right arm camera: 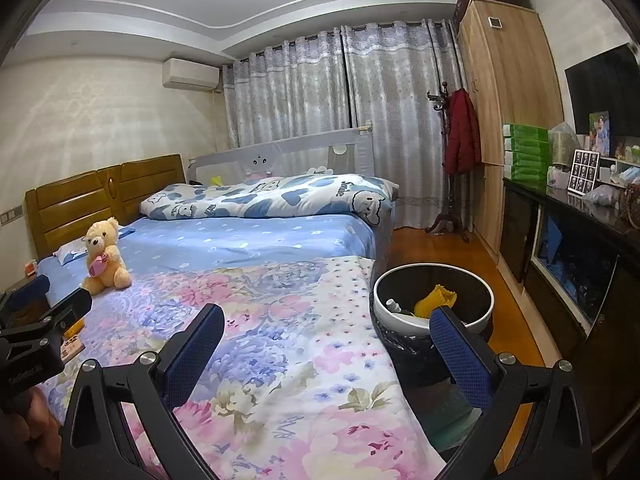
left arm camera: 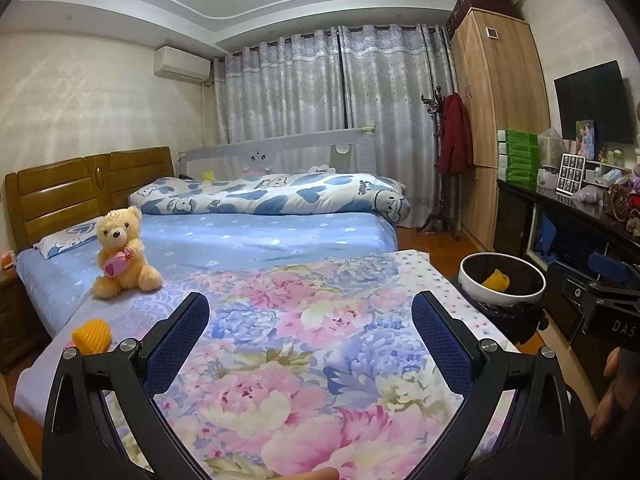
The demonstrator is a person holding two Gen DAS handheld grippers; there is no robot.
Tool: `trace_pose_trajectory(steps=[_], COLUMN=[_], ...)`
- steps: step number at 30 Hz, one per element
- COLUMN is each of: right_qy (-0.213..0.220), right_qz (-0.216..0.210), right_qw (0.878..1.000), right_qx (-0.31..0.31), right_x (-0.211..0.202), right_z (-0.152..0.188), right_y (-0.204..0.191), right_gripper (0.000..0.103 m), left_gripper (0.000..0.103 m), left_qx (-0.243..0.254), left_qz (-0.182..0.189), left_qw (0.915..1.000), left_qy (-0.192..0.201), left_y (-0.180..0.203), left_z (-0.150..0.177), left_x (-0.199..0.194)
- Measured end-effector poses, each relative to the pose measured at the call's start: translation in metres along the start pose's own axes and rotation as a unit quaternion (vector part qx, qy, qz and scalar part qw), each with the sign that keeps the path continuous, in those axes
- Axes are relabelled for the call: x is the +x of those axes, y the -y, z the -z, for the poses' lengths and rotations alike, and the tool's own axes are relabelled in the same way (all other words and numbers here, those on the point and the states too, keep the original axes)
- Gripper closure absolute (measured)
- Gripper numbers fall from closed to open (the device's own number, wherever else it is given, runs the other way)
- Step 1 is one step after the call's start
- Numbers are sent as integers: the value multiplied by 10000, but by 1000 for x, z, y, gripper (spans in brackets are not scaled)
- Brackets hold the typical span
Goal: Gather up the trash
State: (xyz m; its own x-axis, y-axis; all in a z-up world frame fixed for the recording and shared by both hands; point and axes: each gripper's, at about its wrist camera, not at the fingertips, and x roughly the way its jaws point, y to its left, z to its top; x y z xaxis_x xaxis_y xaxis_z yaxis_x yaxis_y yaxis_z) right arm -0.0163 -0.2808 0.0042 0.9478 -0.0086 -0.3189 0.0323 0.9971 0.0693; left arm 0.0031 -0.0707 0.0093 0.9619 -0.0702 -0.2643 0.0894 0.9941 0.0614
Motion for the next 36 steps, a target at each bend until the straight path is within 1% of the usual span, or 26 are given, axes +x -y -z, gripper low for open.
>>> trace_pose_trajectory(steps=[21,27,36], right_qy=[-80,-85,-109], right_qz=[-99,-106,-125], right_qw=[9999,9999,9999], right_qx=[0,2,12], right_x=[4,4,5], right_z=[4,4,4], right_y=[-2,-3,-5], right_gripper=[0,0,0], left_gripper=[0,0,0], left_qx=[-18,-11,-11], left_qz=[11,-4,58], left_qw=[10000,10000,10000], left_qy=[-94,-42,-71], left_y=[0,-1,-1], left_z=[2,2,1], left_x=[0,0,1])
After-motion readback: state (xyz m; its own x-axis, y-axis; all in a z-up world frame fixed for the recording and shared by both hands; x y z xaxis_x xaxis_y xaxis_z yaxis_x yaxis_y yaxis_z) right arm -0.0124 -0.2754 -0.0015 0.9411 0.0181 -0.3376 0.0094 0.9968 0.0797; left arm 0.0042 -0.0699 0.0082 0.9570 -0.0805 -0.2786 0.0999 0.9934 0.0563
